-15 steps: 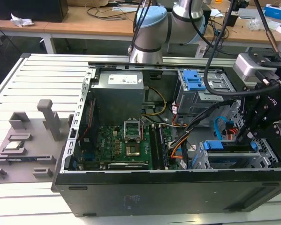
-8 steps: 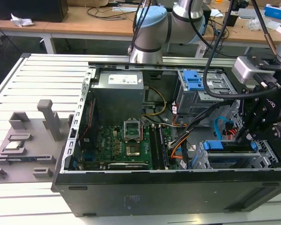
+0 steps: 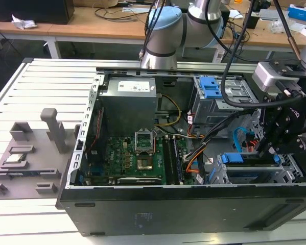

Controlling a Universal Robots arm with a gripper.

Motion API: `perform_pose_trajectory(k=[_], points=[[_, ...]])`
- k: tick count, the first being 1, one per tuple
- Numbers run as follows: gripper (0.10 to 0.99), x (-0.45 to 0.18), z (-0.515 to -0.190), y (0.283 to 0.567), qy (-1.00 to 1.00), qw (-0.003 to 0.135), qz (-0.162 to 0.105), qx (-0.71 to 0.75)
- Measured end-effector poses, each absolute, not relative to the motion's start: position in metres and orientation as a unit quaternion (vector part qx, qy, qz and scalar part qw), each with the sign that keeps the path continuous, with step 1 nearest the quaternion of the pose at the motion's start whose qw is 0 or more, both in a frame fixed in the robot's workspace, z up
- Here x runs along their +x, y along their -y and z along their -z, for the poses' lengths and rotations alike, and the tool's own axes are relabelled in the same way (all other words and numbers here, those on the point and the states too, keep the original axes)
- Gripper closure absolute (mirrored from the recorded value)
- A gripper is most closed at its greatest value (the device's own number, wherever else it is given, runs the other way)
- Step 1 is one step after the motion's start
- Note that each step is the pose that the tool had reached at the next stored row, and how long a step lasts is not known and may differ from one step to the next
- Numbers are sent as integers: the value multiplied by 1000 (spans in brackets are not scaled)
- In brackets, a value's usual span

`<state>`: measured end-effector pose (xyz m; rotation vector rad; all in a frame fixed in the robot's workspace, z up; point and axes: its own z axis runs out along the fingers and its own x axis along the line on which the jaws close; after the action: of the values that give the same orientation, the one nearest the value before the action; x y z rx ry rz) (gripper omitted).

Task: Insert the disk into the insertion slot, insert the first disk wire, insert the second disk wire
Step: 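Insert the first disk wire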

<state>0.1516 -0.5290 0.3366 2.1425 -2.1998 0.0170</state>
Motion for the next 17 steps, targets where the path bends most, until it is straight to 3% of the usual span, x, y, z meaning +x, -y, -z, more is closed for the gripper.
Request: perform_pose_trajectory(k=[8, 10, 17], points=[[863, 152, -355, 527, 716, 36, -6, 697], [980, 152, -361, 527, 716, 36, -6, 697], [980, 152, -376, 527, 716, 35, -6, 697]])
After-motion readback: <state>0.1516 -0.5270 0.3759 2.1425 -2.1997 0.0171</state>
